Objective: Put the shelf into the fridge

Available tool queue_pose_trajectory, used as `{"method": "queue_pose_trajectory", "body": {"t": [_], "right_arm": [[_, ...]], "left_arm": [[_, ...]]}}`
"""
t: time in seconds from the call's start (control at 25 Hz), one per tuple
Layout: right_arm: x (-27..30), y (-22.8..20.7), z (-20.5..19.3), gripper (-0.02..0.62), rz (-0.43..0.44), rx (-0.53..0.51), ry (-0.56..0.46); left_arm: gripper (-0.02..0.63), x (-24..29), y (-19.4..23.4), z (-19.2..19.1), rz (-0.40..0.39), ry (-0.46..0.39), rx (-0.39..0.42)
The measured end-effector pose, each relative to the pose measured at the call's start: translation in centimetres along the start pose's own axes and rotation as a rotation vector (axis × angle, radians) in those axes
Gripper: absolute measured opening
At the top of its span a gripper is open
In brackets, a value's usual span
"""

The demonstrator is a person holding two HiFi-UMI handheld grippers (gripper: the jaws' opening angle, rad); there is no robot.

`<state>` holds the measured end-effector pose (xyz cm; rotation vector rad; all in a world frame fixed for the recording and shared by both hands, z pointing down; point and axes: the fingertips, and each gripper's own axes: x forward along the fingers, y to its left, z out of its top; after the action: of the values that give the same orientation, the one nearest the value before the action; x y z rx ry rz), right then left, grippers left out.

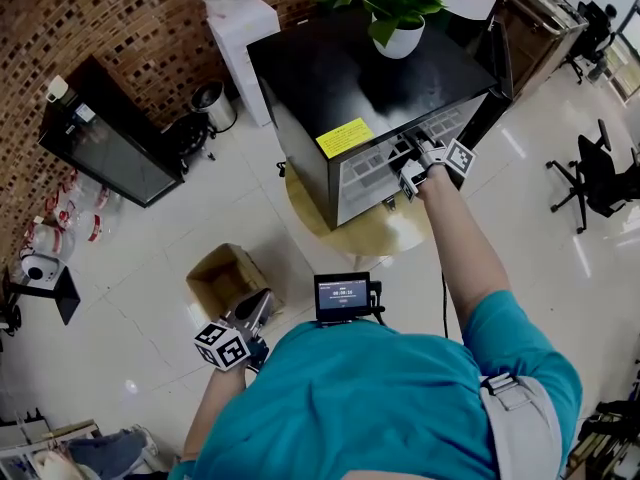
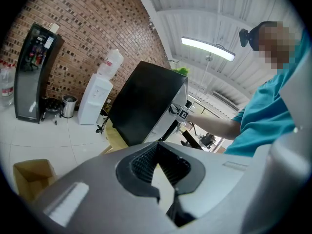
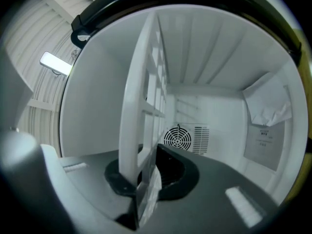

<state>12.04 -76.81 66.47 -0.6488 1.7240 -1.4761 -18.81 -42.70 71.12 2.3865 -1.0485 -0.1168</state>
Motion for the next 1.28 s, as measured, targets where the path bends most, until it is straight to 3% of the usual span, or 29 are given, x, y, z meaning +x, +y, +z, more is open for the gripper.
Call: {"method": "queue_pose_trajectory", "body": {"t": [1.28], "right_arm": [[4.1, -1.7, 1.2, 0.028, 0.008, -0.008, -0.009]], "left_arm": [[0.002, -0.9, 3.1, -0.7, 0.054, -0.031, -0.028]]}}
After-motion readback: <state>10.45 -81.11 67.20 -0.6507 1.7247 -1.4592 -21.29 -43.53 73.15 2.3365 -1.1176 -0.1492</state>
